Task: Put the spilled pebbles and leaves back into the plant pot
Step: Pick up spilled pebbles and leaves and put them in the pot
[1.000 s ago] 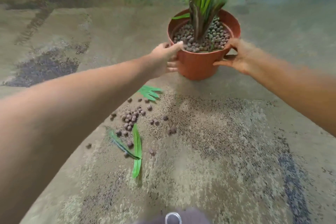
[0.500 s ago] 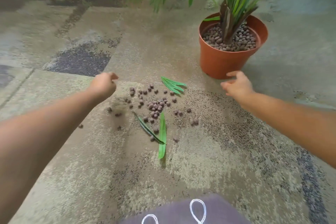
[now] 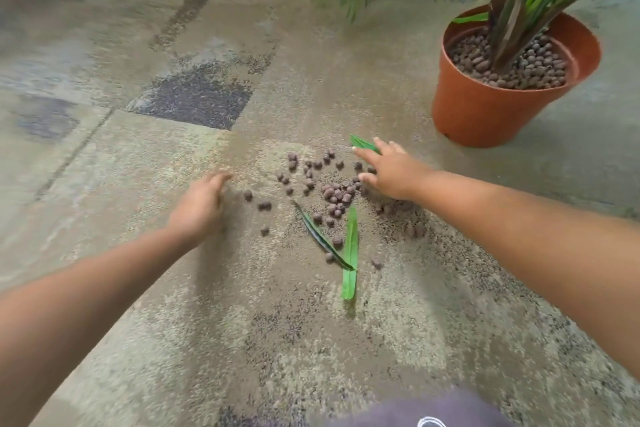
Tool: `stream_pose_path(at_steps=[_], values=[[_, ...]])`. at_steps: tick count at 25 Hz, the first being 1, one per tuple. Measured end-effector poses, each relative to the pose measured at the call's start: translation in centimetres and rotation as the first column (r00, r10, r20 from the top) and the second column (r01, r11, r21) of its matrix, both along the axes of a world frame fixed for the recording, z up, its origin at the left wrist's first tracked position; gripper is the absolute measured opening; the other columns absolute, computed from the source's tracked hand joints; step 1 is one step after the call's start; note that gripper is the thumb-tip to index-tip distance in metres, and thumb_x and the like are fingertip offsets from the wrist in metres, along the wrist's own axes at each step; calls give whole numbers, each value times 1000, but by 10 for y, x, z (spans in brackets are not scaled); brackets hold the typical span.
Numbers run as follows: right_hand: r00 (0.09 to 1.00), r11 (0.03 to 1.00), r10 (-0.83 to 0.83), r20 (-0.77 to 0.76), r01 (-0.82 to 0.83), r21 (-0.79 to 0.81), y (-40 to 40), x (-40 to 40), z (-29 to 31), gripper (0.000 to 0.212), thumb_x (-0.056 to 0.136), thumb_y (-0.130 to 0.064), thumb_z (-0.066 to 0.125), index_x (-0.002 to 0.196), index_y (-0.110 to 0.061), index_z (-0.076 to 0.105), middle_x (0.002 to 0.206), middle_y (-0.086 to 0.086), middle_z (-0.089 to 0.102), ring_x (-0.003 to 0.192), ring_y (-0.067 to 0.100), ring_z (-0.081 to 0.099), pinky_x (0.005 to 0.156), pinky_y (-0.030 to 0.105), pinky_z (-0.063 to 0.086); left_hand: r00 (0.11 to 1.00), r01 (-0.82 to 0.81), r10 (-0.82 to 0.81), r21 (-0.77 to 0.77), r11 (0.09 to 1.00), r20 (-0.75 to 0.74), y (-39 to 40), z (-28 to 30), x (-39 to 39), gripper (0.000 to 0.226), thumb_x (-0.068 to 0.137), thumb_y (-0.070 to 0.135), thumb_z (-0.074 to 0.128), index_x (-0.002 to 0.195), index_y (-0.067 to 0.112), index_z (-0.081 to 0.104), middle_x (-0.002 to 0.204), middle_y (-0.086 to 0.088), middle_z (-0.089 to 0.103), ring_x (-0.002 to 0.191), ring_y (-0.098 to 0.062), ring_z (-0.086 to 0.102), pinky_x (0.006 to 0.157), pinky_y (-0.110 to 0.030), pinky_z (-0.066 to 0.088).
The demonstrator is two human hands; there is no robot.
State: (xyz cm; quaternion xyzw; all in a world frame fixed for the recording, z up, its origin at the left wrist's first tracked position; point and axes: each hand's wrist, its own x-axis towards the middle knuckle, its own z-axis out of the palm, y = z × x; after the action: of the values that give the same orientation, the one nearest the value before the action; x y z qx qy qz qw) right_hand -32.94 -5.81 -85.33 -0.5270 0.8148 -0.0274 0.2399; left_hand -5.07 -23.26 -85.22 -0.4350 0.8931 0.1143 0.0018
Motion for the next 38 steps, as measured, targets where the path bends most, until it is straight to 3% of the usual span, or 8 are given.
stream_pose_path(at_steps=[3, 7, 10, 13, 22, 29, 32, 38], values=[[999, 999, 41, -28, -41, 1, -4, 1, -13, 54, 96, -35, 39, 145, -31, 16, 155, 11, 4, 140, 38, 5, 111, 54, 12, 988, -152, 152, -17, 988, 29, -5, -9, 22, 39, 93, 8, 38, 131, 9, 44, 137, -15, 46, 120, -31, 48, 100, -44, 40], [985, 953, 123, -125, -152, -261, 18, 6, -14, 44, 91, -16, 51, 134, -21, 45, 139, 11, 42, 125, 29, 40, 100, 40, 42, 972, -234, 234, -26, 972, -13, 16, -29, 45, 40, 95, 10, 36, 134, 10, 42, 143, -9, 40, 127, -27, 44, 106, -42, 35], [977, 928, 108, -185, -166, -335, 27, 11, -10, 34, 89, -8, 53, 120, -18, 56, 115, 7, 56, 102, 22, 51, 83, 34, 51, 926, -350, 342, -27, 936, -163, 20, -30, 42, 33, 93, 6, 41, 120, 13, 57, 119, -11, 62, 78, -14, 60, 65, -25, 50], [972, 932, 70, -225, -144, -333, 33, 16, -8, 26, 89, -6, 53, 111, -16, 61, 101, 5, 59, 90, 20, 53, 73, 31, 51, 902, -404, 391, -42, 914, -182, 28, -26, 37, 25, 89, 5, 47, 105, 14, 65, 107, -9, 67, 79, -18, 58, 65, -25, 44], [872, 785, -376, 313, 479, -392, 75, 12, 16, 21, 79, -7, 69, 93, -23, 70, 87, -10, 61, 69, -6, 51, 59, 5, 36, 945, -130, 166, 144, 981, -281, 85, -20, -3, 20, 82, 14, 59, 102, 11, 62, 104, -2, 57, 86, -9, 49, 80, -22, 39], [928, 923, -303, 218, 343, -178, 121, 12, 17, 51, 79, -23, 69, 126, -32, 52, 122, 0, 58, 93, 10, 58, 77, 25, 53, 968, -23, 55, 130, 991, -245, 101, -18, -14, 30, 84, 14, 56, 114, 14, 60, 119, -3, 58, 99, -15, 56, 91, -21, 38], [954, 905, -296, 37, 293, -307, 116, 5, 14, 60, 83, -37, 60, 138, -33, 36, 136, 0, 46, 123, 20, 42, 102, 40, 38, 965, 5, 41, 174, 985, -260, 111, -21, -22, 36, 86, 10, 54, 121, 16, 56, 124, -3, 57, 107, -17, 55, 98, -28, 41], [975, 977, -213, 56, 214, -20, 107, 26, -14, 77, 83, -54, 47, 145, -32, 7, 154, -3, 1, 141, 24, 0, 108, 42, -4, 963, -37, 81, 170, 985, -258, 116, -26, -33, 41, 85, 14, 56, 126, 17, 52, 107, 2, 49, 96, -11, 46, 90, -23, 38]])
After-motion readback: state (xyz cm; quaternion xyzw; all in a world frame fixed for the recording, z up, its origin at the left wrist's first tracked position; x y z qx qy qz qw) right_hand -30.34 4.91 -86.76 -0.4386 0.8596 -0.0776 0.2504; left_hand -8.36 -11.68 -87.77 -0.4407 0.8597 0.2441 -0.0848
